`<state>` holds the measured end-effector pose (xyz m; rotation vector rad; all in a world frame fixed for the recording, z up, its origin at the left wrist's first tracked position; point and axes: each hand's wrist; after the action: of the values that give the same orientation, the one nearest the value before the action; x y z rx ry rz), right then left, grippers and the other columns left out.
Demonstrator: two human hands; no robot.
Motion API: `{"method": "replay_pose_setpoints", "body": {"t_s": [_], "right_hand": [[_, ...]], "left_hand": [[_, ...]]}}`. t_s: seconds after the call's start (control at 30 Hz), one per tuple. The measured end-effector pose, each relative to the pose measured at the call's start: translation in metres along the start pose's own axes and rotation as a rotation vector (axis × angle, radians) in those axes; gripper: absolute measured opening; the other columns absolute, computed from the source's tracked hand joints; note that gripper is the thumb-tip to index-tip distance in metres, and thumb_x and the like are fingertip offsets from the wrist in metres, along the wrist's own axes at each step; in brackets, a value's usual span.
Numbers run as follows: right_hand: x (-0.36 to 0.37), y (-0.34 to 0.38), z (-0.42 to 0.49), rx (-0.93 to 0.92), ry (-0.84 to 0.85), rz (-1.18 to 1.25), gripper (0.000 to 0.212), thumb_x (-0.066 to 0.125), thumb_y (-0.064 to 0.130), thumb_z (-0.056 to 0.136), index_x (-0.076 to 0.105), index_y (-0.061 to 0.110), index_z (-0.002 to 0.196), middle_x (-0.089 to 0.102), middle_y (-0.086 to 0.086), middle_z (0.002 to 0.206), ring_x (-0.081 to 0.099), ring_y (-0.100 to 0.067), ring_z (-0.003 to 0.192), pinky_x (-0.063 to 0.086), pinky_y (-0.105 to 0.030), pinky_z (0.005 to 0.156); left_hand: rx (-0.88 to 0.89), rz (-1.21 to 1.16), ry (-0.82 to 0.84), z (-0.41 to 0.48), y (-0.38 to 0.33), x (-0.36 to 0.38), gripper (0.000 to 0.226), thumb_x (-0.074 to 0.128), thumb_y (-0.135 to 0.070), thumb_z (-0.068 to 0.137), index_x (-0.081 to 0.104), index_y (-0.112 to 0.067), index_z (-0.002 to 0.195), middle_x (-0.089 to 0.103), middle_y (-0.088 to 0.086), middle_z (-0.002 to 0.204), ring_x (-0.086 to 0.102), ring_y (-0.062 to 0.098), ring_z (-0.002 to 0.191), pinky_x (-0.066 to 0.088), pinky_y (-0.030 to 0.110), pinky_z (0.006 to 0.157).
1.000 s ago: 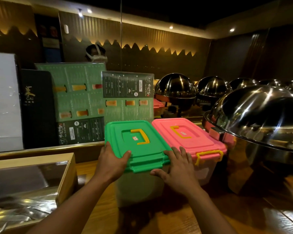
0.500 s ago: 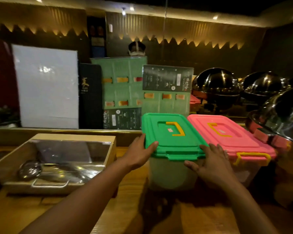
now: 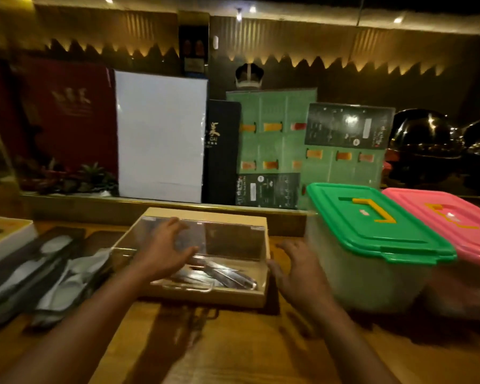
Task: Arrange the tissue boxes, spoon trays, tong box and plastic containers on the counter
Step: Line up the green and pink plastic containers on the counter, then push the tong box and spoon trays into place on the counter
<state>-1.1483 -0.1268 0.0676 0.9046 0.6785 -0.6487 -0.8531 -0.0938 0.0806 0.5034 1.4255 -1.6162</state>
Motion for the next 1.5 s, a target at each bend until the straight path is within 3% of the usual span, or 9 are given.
{"method": "replay_pose_setpoints", "body": {"t_s": [0.23, 0.3, 0.4, 0.53, 0.63, 0.77, 1.0, 1.2, 1.5], "right_hand": [[0.067, 0.03, -0.005, 0.279, 0.03, -0.054, 0.069, 0.062, 0.059, 0.086, 0.045, 0.027, 0.144, 0.036, 0.002, 0.151, 0.042, -0.018, 0.129, 0.046, -0.031, 0.095], [0.072, 0.032, -0.006, 0.305, -0.012, -0.075, 0.065, 0.063, 0.056, 0.087, 0.046, 0.028, 0.143, 0.036, 0.003, 0.152, 0.043, -0.018, 0.13, 0.047, -0.031, 0.095], [0.073, 0.036, -0.007, 0.31, -0.018, -0.175, 0.063, 0.06, 0.056, 0.088, 0.045, 0.031, 0.144, 0.037, 0.003, 0.153, 0.041, -0.02, 0.133, 0.045, -0.038, 0.102], [0.069, 0.032, -0.003, 0.276, 0.02, -0.348, 0.062, 0.054, 0.06, 0.09, 0.046, 0.03, 0.144, 0.042, 0.002, 0.151, 0.036, -0.022, 0.136, 0.032, -0.045, 0.111], [0.06, 0.021, 0.0, 0.286, -0.003, -0.408, 0.064, 0.054, 0.062, 0.089, 0.048, 0.027, 0.143, 0.045, 0.003, 0.15, 0.037, -0.021, 0.135, 0.032, -0.044, 0.111], [0.051, 0.006, 0.005, 0.242, -0.012, -0.531, 0.06, 0.064, 0.056, 0.085, 0.059, 0.022, 0.134, 0.053, -0.001, 0.143, 0.041, -0.026, 0.132, 0.037, -0.046, 0.107], [0.041, -0.026, 0.01, 0.187, -0.094, -0.675, 0.055, 0.079, 0.049, 0.073, 0.071, 0.014, 0.114, 0.071, -0.009, 0.114, 0.059, -0.033, 0.109, 0.037, -0.048, 0.1], [0.04, -0.056, 0.022, 0.147, -0.05, -0.775, 0.048, 0.072, 0.024, 0.08, 0.065, 0.012, 0.126, 0.066, -0.025, 0.121, 0.055, -0.045, 0.12, 0.0, -0.049, 0.118], [0.045, -0.072, 0.039, 0.197, 0.016, -0.8, 0.047, 0.069, -0.001, 0.076, 0.06, -0.011, 0.121, 0.058, -0.037, 0.125, 0.047, -0.049, 0.129, 0.001, -0.046, 0.116]], "left_hand": [[-0.16, -0.022, 0.059, 0.011, 0.12, -0.042, 0.095, 0.083, -0.068, 0.052, 0.052, -0.038, 0.137, 0.045, 0.008, 0.148, 0.049, 0.031, 0.13, 0.05, 0.047, 0.097], [-0.096, -0.168, 0.056, 0.011, 0.126, -0.04, 0.073, 0.089, -0.051, 0.057, 0.052, -0.065, 0.119, 0.058, -0.001, 0.126, 0.06, 0.018, 0.11, 0.051, 0.038, 0.084], [-0.066, -0.27, 0.114, 0.015, 0.125, -0.04, 0.084, 0.09, -0.034, 0.065, 0.035, -0.092, 0.092, 0.06, -0.008, 0.106, 0.053, 0.0, 0.088, 0.046, 0.033, 0.073], [-0.031, -0.252, 0.117, 0.016, 0.124, -0.038, 0.089, 0.09, -0.032, 0.066, 0.033, -0.081, 0.114, 0.064, 0.007, 0.119, 0.056, 0.018, 0.098, 0.047, 0.037, 0.076], [0.004, -0.211, 0.141, 0.02, 0.122, -0.026, 0.087, 0.088, -0.037, 0.068, 0.041, -0.042, 0.141, 0.061, 0.014, 0.131, 0.058, 0.027, 0.11, 0.049, 0.041, 0.086], [0.014, -0.193, 0.149, 0.023, 0.107, -0.005, 0.087, 0.085, -0.037, 0.073, 0.042, -0.03, 0.148, 0.057, 0.011, 0.137, 0.057, 0.027, 0.116, 0.043, 0.03, 0.08], [-0.01, -0.19, 0.159, 0.036, 0.086, 0.022, 0.091, 0.084, -0.036, 0.074, 0.036, -0.03, 0.151, 0.054, 0.01, 0.14, 0.055, 0.027, 0.122, 0.049, 0.032, 0.086], [0.006, -0.165, 0.187, 0.053, 0.061, 0.048, 0.094, 0.083, -0.043, 0.073, 0.033, -0.032, 0.152, 0.052, 0.008, 0.143, 0.054, 0.026, 0.124, 0.052, 0.035, 0.088], [0.039, -0.117, 0.19, 0.074, 0.043, 0.067, 0.092, 0.081, -0.048, 0.073, 0.036, -0.031, 0.151, 0.054, 0.012, 0.137, 0.055, 0.029, 0.118, 0.046, 0.033, 0.079]]}}
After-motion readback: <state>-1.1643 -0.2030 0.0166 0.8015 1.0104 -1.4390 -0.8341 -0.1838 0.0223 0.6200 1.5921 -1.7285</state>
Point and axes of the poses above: each hand's wrist, its own z-axis towards the middle knuckle, its own x-axis out of the palm, y = z × x
